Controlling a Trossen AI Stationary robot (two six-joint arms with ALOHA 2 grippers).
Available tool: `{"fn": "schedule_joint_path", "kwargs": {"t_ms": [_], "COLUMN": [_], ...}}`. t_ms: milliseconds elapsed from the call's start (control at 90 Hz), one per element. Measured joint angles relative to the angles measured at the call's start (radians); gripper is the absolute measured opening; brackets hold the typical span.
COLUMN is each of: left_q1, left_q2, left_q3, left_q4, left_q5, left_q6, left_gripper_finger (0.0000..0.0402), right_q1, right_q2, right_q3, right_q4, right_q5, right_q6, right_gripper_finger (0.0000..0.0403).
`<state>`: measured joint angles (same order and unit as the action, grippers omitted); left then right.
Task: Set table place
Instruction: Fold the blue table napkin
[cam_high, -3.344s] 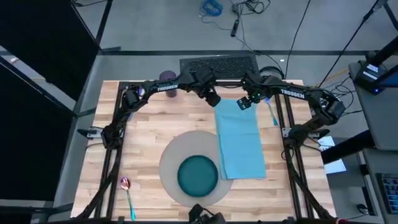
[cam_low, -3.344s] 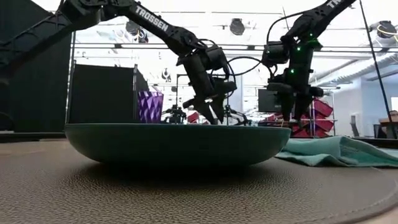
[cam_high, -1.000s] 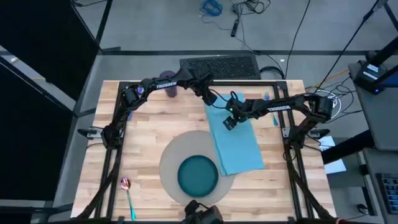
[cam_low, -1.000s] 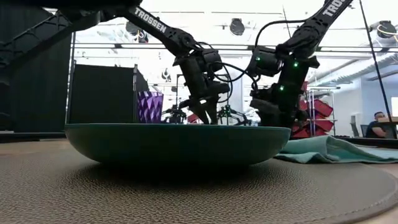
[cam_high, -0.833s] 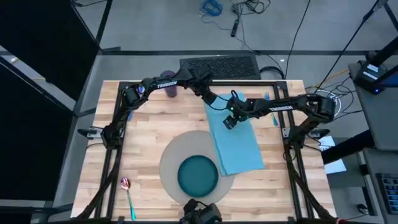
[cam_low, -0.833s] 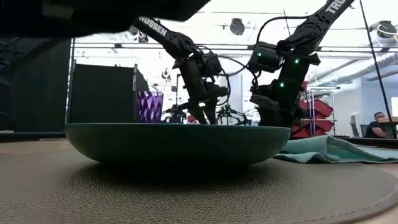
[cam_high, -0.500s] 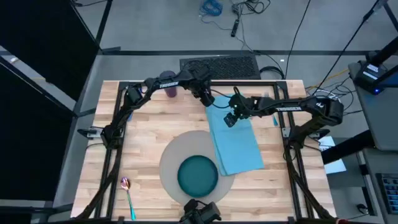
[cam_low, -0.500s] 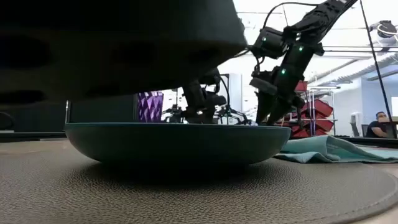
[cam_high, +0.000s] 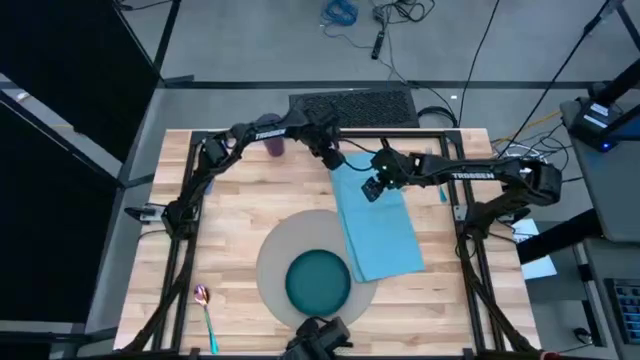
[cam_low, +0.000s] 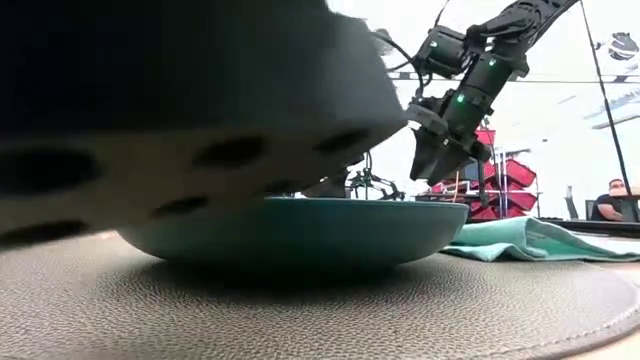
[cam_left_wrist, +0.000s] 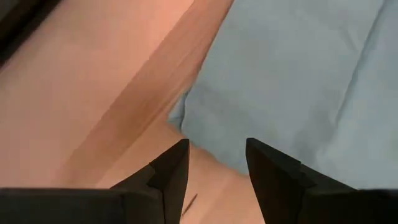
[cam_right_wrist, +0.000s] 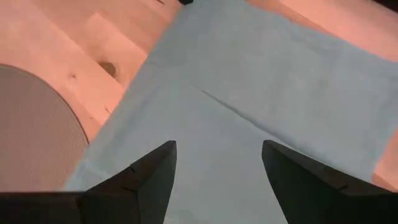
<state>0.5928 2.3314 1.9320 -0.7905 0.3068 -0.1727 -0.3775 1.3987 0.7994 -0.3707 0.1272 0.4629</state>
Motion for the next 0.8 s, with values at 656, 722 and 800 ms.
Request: {"fn": "schedule_joint_path", "kwargs": {"t_ms": [656,722,800], "left_q1": [0.062,0.07,0.076], "left_q2": [0.027,0.035,0.035], "left_q3": [-0.001,-0.002,-0.001], "left_q4": [-0.02,-0.01,-0.014], "left_q5": [0.152,0.17,0.194], "left_q6": [-0.156,-0.162,-0.161], "left_gripper_finger": [0.0144,0.0144,0.0144], "right_q1": [0.0,0.002,0.002], "right_q2": [0.0,0.0,0.0], "right_q3": [0.0,0.0,0.002], "right_q4": [-0.017,-0.017,-0.02], "right_q5": [-0.005,-0.009,-0.023], "right_q6": [-0.003,-0.003,-0.009], "right_gripper_finger": [0.0231,0.0231,0.0231]}}
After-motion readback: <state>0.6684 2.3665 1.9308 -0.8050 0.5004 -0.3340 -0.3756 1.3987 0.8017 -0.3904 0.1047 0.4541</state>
